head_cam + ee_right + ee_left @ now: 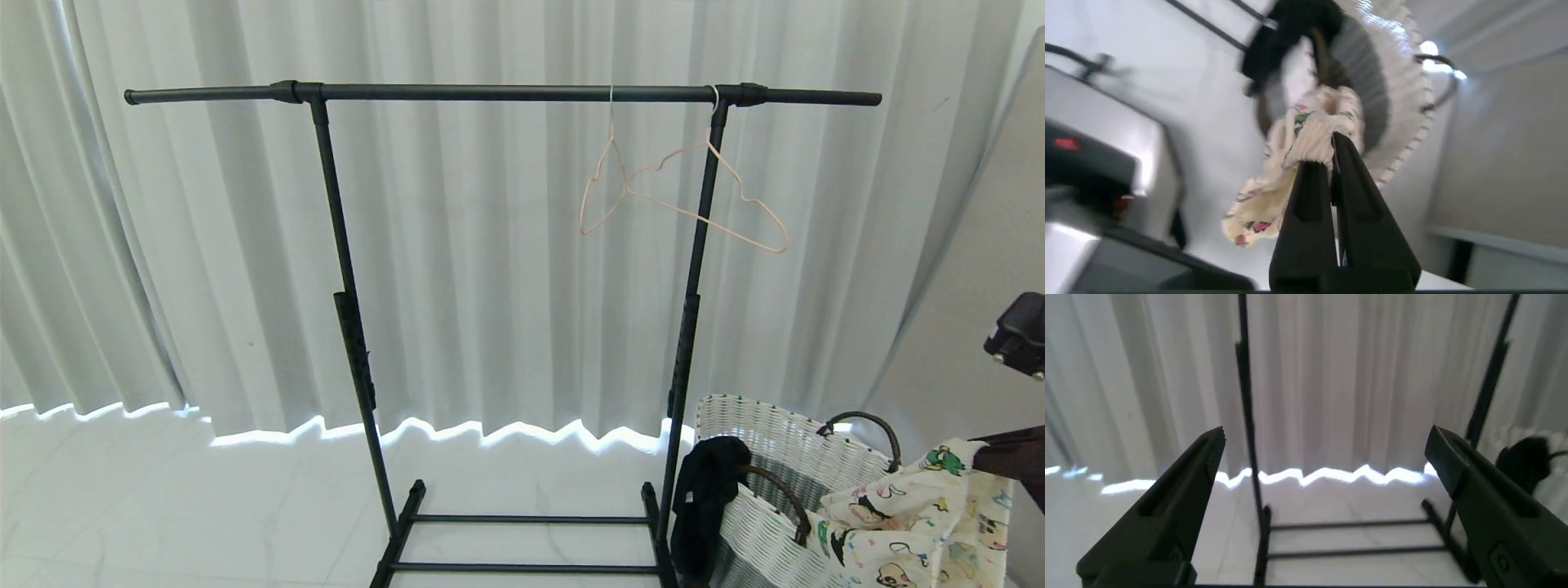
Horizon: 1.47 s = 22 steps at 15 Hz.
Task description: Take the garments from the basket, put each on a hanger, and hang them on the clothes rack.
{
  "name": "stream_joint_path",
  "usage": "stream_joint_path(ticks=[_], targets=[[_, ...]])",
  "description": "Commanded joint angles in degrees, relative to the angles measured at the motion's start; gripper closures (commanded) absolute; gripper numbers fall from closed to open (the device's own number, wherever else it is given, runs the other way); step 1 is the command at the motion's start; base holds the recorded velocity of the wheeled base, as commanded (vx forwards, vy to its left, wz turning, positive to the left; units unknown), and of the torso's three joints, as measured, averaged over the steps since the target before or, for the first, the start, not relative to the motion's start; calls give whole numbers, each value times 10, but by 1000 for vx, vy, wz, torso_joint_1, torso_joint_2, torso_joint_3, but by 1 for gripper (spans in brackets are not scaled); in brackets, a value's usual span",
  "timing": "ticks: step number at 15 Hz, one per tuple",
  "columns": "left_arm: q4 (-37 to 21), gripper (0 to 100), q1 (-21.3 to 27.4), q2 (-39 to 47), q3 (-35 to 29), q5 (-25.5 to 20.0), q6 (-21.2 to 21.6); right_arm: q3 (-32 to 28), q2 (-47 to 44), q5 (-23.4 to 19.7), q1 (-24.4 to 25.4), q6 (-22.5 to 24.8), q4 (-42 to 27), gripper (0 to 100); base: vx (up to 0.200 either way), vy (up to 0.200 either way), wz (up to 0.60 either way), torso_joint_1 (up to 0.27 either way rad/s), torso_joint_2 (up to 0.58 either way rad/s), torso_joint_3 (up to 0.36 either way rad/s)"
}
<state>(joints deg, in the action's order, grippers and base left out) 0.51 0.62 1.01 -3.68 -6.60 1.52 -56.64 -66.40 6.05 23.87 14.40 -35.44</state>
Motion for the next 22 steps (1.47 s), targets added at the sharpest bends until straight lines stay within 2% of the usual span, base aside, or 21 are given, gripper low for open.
stream_joint_path(ticks=[1,3,4,6,8,9,12,13,16,17,18,20,22], targets=[[2,0,33,119,-132,-18,-51,-37,-29,-6,47,-25,-13,100,0,0,0,0,0,0],[2,0,54,241,-232,-27,-44,-64,-40,-24,60,-29,-17,100,0,0,0,0,0,0],[3,0,65,283,-251,-49,-17,-77,-46,-25,62,-29,-20,100,0,0,0,0,0,0],[3,0,93,332,-251,-115,61,-102,-55,-37,62,-35,-27,100,0,0,0,0,0,0],[7,0,105,394,-267,-155,60,-131,-67,-54,65,-37,-31,100,0,0,0,0,0,0],[9,0,108,449,-297,-156,47,-155,-80,-55,72,-38,-34,100,0,0,0,0,0,0],[9,0,182,601,-429,-146,-39,-260,-147,-57,74,-47,-37,100,0,0,0,0,0,0],[9,0,200,632,-451,-136,-44,-299,-169,-62,75,-49,-43,100,0,0,0,0,0,0],[9,0,249,685,-460,-90,-47,-447,-245,-83,85,-50,-87,100,0,0,0,0,0,0],[9,0,259,689,-459,-87,-53,-470,-261,-84,91,-50,-93,100,0,0,0,0,0,0],[9,0,296,691,-461,-86,-78,-509,-294,-84,110,-50,-96,100,0,0,0,0,0,0],[9,0,354,697,-461,-84,-95,-536,-333,-84,146,-55,-96,100,0,0,0,0,0,0],[9,0,375,738,-456,-62,-100,-549,-364,-83,174,-74,-93,100,0,0,0,0,0,0]])
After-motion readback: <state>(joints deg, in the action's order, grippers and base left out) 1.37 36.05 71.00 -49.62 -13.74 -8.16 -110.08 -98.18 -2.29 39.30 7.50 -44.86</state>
